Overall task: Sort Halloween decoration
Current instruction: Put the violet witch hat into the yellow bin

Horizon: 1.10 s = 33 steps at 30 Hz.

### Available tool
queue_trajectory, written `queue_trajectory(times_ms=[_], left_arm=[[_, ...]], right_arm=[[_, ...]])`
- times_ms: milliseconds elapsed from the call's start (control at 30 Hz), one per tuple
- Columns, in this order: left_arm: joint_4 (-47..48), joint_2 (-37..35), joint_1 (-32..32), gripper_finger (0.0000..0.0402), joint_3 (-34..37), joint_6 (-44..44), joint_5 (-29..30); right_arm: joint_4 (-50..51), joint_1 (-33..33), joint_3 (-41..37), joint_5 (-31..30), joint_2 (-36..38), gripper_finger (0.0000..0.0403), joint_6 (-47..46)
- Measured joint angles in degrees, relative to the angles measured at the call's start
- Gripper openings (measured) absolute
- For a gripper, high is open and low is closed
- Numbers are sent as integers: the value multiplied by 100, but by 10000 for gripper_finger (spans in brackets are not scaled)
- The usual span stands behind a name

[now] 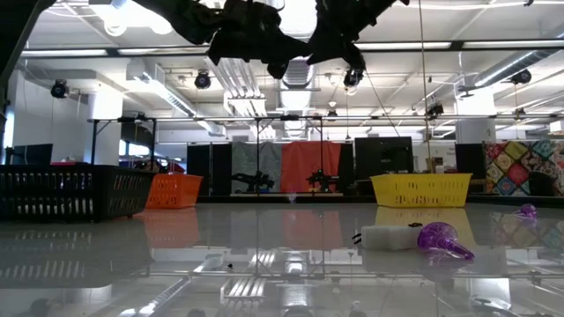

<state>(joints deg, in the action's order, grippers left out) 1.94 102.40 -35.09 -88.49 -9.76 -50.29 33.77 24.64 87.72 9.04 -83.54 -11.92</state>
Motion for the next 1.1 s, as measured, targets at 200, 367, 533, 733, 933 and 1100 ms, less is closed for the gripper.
queue_trajectory(times_ms=[200, 367, 533, 733, 933, 1100], left_arm=[[694, -50, -57, 0, 0, -134, -25], [1423, -150, -168, 0, 0, -617, 160], [1763, -264, -224, 0, 2, -887, 735], [1884, -323, -372, 19, -65, -938, 1347], [2327, -316, -547, 60, -546, -936, 1650], [2793, -314, -621, 89, -985, -1169, 2204]], right_arm=[[127, 0, -2, -2, 4, 102, -56], [208, 0, 0, -4, -6, 102, 207], [137, 0, 0, -7, -119, 102, 574], [138, 15, 0, -146, -477, 102, 666], [44, 70, 0, -317, -1034, 103, 719], [-222, 223, 0, -287, -1459, 120, 958]])
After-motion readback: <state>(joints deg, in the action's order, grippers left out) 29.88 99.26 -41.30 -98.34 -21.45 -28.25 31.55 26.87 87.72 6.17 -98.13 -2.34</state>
